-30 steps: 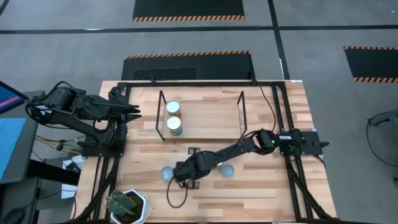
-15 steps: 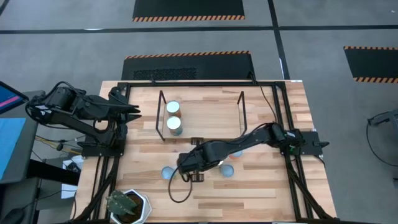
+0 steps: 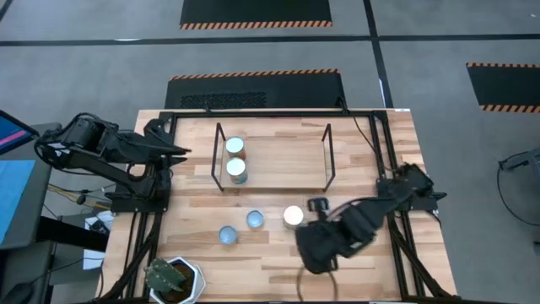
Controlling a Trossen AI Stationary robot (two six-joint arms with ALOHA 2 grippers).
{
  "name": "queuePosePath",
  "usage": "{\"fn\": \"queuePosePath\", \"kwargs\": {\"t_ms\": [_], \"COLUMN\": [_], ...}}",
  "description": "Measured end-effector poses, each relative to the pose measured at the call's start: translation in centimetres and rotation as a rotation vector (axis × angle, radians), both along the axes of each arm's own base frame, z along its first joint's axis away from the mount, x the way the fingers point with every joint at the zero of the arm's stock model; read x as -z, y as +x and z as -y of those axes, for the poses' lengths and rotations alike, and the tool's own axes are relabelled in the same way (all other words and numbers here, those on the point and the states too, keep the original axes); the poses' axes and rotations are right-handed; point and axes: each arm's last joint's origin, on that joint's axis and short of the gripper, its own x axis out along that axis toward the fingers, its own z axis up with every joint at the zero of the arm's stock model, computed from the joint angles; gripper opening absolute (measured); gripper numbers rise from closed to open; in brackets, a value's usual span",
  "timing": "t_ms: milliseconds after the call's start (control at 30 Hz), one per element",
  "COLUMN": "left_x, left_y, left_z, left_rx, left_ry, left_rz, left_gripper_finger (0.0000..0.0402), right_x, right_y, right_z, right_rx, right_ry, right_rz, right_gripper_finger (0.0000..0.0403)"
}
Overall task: Pick and place cans onto a shelf
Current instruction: Put the top canned peaches on the shelf
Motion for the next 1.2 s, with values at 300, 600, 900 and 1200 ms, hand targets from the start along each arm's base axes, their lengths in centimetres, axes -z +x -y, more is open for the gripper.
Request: {"fn": "queuePosePath", "kwargs": {"t_ms": [300, 600, 900, 1200], "left_x": [0.6, 0.7, 3.7, 9.5], "left_y": [-1.6, 3.7, 12.2, 17.4], "left_z": [-0.3, 0.3, -1.3, -2.8], "left_rx": [0.048, 0.094, 0.247, 0.275], "left_ry": [0.022, 0.261, 0.262, 0.032], "left_rz": [-0.081, 0.202, 0.295, 0.014], "left_gripper_finger": [0.0070, 0.0070, 0.0070, 0.0070], "right_x": [0.0, 5.5, 6.3, 4.6], "right_y": [-4.1, -3.7, -4.3, -0.5], "right_z": [-4.4, -1.4, 12.0, 18.6], "right_rx": [0.264, 0.302, 0.791, 0.305], "right_ry": [-0.174, -0.643, -0.758, -0.151], "right_rz": [0.303, 0.482, 0.623, 0.179], "right_gripper_finger": [0.0021, 0.0017, 0.0025, 0.0018]}}
